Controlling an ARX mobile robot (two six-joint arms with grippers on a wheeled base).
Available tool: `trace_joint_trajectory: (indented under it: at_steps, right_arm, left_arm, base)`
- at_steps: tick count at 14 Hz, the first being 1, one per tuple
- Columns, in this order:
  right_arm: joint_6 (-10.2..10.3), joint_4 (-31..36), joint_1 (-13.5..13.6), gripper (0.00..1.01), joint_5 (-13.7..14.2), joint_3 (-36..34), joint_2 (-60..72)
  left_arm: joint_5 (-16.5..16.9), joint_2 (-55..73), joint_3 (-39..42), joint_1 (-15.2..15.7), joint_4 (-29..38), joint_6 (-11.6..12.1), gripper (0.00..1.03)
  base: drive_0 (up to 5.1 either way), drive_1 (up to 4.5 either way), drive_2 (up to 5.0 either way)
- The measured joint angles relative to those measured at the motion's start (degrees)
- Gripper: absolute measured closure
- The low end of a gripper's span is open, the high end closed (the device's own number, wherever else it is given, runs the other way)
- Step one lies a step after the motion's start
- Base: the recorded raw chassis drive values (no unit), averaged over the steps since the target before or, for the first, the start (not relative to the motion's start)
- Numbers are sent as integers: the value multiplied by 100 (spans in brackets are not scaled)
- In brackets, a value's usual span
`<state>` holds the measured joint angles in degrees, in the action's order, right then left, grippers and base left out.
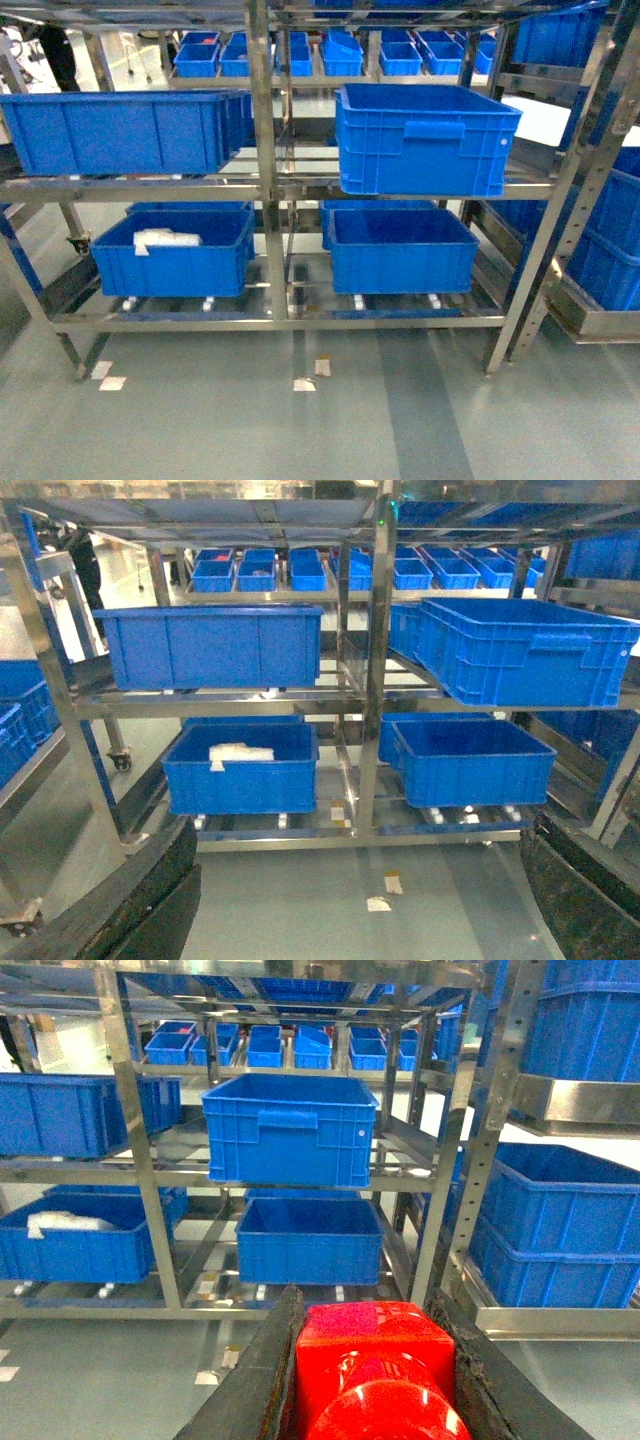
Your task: Pick red block from blue box to shelf
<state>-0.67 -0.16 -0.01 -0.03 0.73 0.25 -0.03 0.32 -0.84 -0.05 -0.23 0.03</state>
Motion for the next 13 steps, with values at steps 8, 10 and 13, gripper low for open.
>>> trace_joint_trajectory:
  at_steps: [8, 10, 13]
  right_arm:
    - [0, -17, 0, 73, 0, 0, 2]
    - [0, 15, 0, 73, 0, 0, 0]
    - [0, -7, 0, 73, 2, 0, 2]
  left_arm:
    - [0, 0, 0, 0, 0, 0, 5]
    - [0, 0, 0, 0, 15, 0, 5]
    - [-4, 0, 0, 0, -4, 0, 5]
  base:
    - [-102, 56, -259]
    - [2, 421, -418]
    - [2, 421, -418]
